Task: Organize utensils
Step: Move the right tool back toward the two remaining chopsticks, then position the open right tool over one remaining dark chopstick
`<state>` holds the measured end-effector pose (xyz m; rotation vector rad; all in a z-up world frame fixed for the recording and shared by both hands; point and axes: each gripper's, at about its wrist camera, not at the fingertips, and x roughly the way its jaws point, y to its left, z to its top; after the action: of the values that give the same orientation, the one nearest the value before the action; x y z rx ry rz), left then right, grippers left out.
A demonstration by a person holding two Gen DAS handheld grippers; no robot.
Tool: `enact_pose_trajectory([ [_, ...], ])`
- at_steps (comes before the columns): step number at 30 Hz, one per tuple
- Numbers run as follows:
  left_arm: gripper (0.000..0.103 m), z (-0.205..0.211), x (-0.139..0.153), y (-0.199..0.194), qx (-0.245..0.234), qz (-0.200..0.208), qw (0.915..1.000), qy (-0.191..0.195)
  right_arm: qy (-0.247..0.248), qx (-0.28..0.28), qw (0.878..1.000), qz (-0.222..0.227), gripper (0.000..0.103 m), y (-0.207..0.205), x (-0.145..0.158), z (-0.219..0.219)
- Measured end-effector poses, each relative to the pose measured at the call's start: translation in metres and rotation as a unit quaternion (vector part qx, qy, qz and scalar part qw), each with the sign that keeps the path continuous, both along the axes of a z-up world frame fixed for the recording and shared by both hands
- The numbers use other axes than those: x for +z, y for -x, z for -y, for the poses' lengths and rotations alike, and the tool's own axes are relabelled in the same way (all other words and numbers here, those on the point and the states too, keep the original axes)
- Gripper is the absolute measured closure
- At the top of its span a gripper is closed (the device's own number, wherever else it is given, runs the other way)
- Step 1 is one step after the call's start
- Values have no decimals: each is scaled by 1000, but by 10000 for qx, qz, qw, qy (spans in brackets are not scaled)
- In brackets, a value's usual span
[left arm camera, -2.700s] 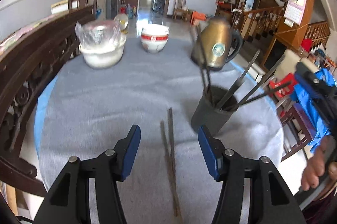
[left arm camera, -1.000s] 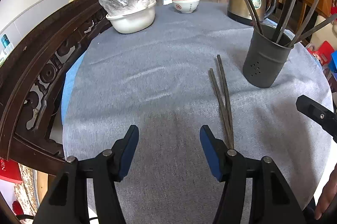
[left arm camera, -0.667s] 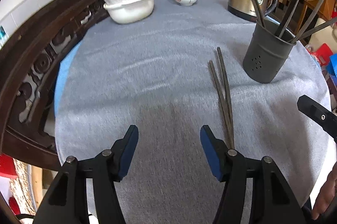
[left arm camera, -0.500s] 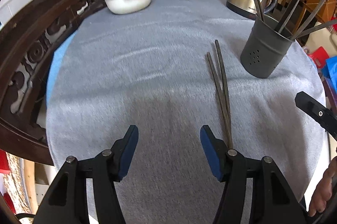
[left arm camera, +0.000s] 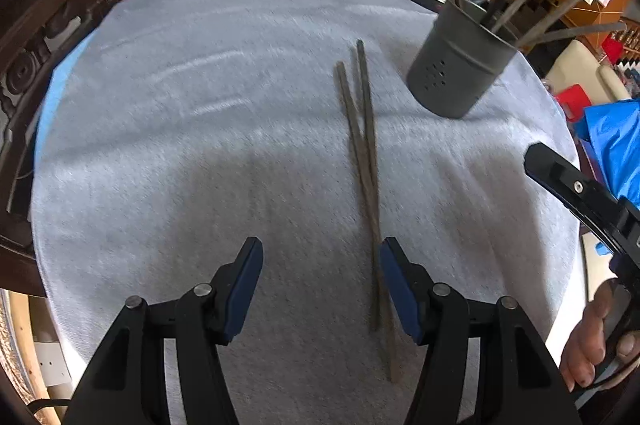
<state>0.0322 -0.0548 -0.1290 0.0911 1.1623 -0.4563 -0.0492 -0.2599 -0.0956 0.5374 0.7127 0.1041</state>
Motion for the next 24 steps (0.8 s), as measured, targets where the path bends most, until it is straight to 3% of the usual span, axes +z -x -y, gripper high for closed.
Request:
enact_pose_trajectory([
  [24, 41, 7, -8, 1, -141, -63, 9999, -17, 51, 33, 9999, -107, 72, -6, -7, -5],
])
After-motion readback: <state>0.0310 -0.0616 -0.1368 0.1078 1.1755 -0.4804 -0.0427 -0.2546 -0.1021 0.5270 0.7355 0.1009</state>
